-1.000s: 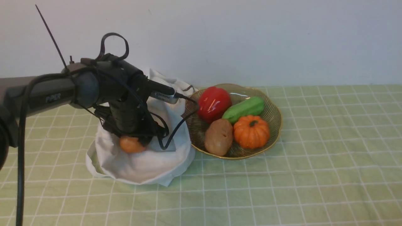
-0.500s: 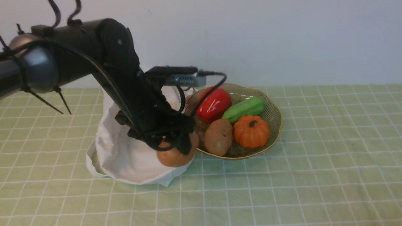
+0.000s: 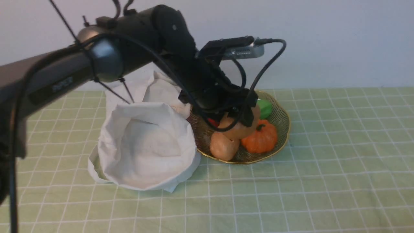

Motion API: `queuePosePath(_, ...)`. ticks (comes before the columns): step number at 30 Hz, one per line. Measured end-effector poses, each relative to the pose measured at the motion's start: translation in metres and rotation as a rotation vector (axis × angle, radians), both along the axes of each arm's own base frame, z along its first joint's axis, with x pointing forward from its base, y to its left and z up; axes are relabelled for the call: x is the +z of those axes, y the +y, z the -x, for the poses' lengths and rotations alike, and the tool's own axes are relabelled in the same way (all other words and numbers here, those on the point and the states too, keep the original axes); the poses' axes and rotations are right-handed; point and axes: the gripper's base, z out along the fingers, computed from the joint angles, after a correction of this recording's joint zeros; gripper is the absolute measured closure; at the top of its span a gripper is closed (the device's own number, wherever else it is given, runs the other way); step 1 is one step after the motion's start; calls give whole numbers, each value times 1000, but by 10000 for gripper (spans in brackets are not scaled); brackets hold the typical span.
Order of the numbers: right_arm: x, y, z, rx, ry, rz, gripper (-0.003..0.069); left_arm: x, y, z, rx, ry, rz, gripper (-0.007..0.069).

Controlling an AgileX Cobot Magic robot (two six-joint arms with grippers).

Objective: Take vegetables from bag on green coffee tablecloth place on plate.
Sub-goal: 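Take the potato out of the bag and place it on the plate with the left gripper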

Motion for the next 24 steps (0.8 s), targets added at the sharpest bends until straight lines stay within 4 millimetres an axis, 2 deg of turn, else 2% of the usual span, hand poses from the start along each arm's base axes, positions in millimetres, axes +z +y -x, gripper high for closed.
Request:
queuePosePath(5, 0, 0, 0, 0, 0, 0, 674, -9, -9, -34, 3, -116, -137, 167)
queuePosePath(8, 0, 0, 0, 0, 0, 0, 674, -16, -12, -43, 14, -146, -183, 167)
queuePosePath(15, 0, 0, 0, 0, 0, 0, 674, -33, -19, -52, 7, -197, -228, 167)
queuePosePath(21, 0, 0, 0, 0, 0, 0, 674, -36, -20, -55, 12, -224, -218, 165)
queuePosePath(24, 0, 0, 0, 0, 0, 0, 674, -38, -21, -56, 11, -221, -221, 122)
